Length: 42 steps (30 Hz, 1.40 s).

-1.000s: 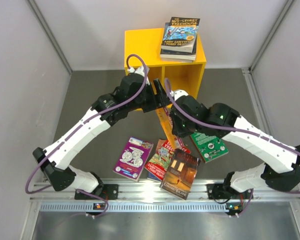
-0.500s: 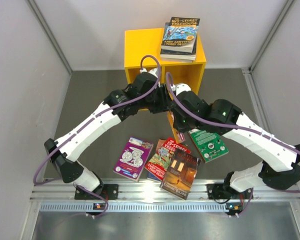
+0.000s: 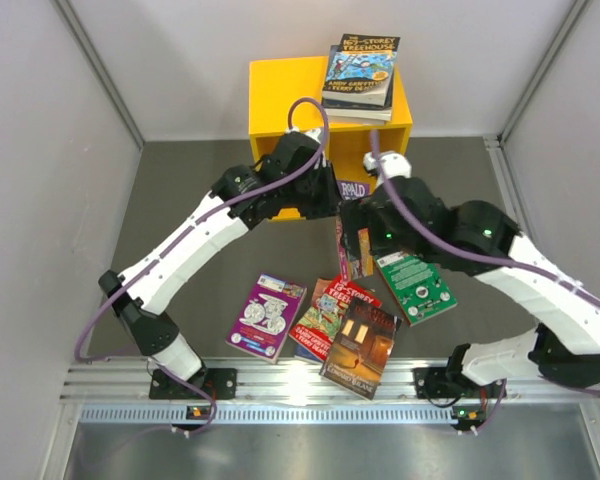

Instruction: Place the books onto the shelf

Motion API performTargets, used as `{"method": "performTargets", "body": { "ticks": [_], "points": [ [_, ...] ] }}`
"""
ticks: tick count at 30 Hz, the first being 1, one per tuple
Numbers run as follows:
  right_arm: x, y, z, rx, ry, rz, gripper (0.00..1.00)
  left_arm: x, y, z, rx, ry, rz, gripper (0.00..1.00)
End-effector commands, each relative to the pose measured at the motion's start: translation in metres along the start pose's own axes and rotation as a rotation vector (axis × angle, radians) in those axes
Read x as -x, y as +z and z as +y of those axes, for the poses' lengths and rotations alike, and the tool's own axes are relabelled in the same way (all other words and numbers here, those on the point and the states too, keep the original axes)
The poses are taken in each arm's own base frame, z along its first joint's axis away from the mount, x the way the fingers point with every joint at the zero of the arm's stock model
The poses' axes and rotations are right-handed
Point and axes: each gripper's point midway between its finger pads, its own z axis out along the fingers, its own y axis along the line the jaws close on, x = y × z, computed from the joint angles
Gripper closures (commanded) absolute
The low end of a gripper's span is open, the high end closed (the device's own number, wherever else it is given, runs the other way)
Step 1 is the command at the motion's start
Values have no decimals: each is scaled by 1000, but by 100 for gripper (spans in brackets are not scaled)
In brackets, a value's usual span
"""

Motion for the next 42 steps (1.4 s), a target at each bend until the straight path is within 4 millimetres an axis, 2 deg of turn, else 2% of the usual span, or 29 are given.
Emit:
{"method": "performTargets", "body": {
  "ticks": [1, 2, 3, 5, 7, 9, 14, 18, 20, 22, 23, 24, 26, 27, 29, 30, 32, 33, 34, 35, 36, 37, 38, 39, 40, 42],
  "points": [
    [57, -60, -20, 56, 122, -249, 5, 32, -33, -24, -85, 77, -71, 100],
    [68, -77, -20, 115, 152, -307, 3, 39, -38, -28, -107, 80, -83, 100],
    [74, -87, -21, 140, 163, -342, 2, 42, -48, -43, -179, 89, -72, 100],
    [86, -109, -27, 189, 212, -429, 0, 55, -60, -55, -260, 91, -84, 100],
    [88, -120, -33, 205, 228, -475, 0, 57, -78, -76, -383, 97, -55, 100],
    [92, -123, -36, 210, 238, -510, 0, 68, -94, -90, -477, 101, -79, 100],
    [104, -134, -44, 211, 275, -595, 0, 61, -130, -122, -691, 124, -7, 100],
    [107, -119, -42, 184, 250, -579, 0, 56, -154, -139, -808, 163, 13, 100],
    [106, -106, -43, 161, 267, -551, 1, 54, -167, -145, -855, 181, 20, 100],
    [103, -93, -58, 103, 312, -527, 0, 56, -178, -149, -891, 185, 10, 100],
    [101, -89, -58, 116, 340, -513, 0, 55, -187, -150, -911, 191, 12, 100],
    [98, -80, -69, 81, 366, -498, 0, 56, -193, -151, -923, 185, 9, 100],
    [97, -80, -63, 156, 396, -489, 0, 59, -212, -153, -957, 206, -27, 100],
    [92, -73, -62, 170, 406, -473, 0, 57, -213, -151, -962, 193, -17, 100],
    [94, -75, -54, 244, 439, -478, 0, 61, -222, -147, -978, 194, -44, 100],
    [87, -66, -52, 258, 450, -454, 0, 61, -227, -145, -984, 183, -43, 100],
    [88, -71, -36, 363, 479, -452, 0, 68, -235, -137, -972, 176, -88, 100],
    [81, -64, -27, 406, 481, -424, 0, 69, -239, -135, -974, 161, -93, 100],
    [90, -74, -18, 482, 488, -469, 0, 74, -241, -129, -970, 154, -107, 100],
    [88, -82, -1, 596, 508, -445, 0, 72, -244, -126, -974, 147, -109, 100],
    [79, -72, 8, 647, 521, -416, 0, 73, -249, -126, -986, 142, -118, 100],
    [92, -92, 16, 748, 523, -492, 0, 74, -250, -124, -987, 138, -121, 100],
    [90, -98, 26, 833, 563, -466, 0, 72, -251, -122, -986, 132, -119, 100],
    [84, -95, 30, 868, 579, -454, 0, 73, -252, -122, -988, 128, -122, 100],
    [91, -105, 33, 926, 582, -494, 0, 72, -253, -122, -990, 129, -123, 100],
    [87, -107, 38, 977, 605, -471, 0, 72, -259, -123, -995, 130, -130, 100]
  ]
}}
